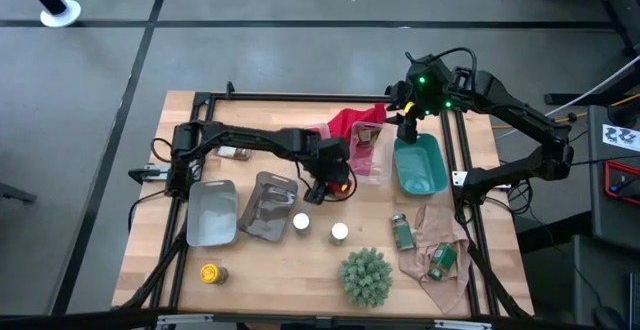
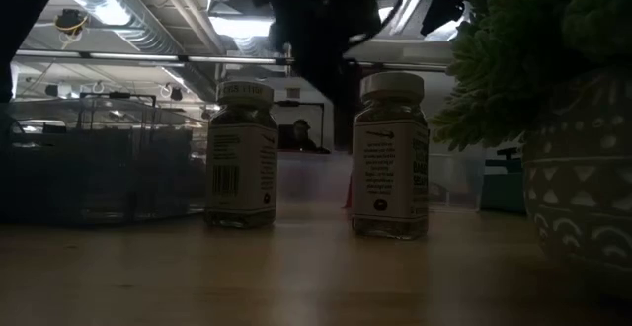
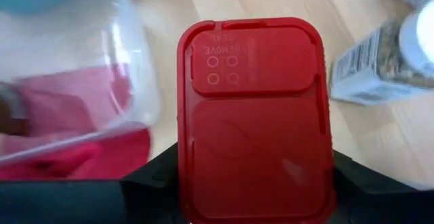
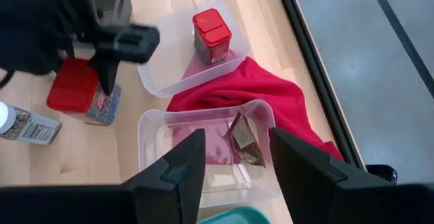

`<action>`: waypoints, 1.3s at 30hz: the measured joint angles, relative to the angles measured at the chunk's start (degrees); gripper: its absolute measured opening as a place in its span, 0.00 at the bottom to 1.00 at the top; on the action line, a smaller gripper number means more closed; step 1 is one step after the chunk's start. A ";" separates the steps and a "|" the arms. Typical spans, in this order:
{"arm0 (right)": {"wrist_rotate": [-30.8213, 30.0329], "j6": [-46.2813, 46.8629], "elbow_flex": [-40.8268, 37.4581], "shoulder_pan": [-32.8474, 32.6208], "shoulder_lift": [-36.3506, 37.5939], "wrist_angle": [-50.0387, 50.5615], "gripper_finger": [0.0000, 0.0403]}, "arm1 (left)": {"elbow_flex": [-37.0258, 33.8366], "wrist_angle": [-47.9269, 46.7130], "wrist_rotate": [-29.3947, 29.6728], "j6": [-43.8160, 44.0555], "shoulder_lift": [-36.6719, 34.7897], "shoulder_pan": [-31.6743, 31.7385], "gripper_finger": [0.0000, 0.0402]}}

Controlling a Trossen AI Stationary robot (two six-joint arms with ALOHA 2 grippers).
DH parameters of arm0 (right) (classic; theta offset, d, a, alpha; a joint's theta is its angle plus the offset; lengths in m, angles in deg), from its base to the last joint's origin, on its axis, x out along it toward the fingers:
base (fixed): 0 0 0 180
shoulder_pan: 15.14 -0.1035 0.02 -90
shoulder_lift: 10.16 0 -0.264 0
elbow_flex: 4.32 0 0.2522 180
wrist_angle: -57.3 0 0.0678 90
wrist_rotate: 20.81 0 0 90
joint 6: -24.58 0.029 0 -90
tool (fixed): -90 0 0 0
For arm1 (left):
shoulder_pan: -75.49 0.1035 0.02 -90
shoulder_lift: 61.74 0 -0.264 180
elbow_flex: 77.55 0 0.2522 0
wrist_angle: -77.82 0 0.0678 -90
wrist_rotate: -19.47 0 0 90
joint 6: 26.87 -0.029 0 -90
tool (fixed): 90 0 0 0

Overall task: Sort spices by type
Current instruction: Put the red seasoning can into the left transparent bin

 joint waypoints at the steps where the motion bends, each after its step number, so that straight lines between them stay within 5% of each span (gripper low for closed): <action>1: -0.02 0.00 0.00 0.00 0.00 0.23 0.41 | 0.38 -0.59 0.09 -0.01 -0.78 0.40 0.48; 12: -0.34 0.00 0.02 0.00 0.00 0.74 0.41 | 0.74 -7.34 0.16 5.88 -7.68 9.19 0.48; 21: -0.33 0.00 0.02 0.01 0.00 0.74 0.41 | -5.52 -7.33 0.15 9.62 -7.69 15.64 0.48; 39: -0.33 -0.01 0.02 0.02 0.00 0.69 0.41 | -18.51 5.84 5.39 13.12 -7.65 16.41 0.49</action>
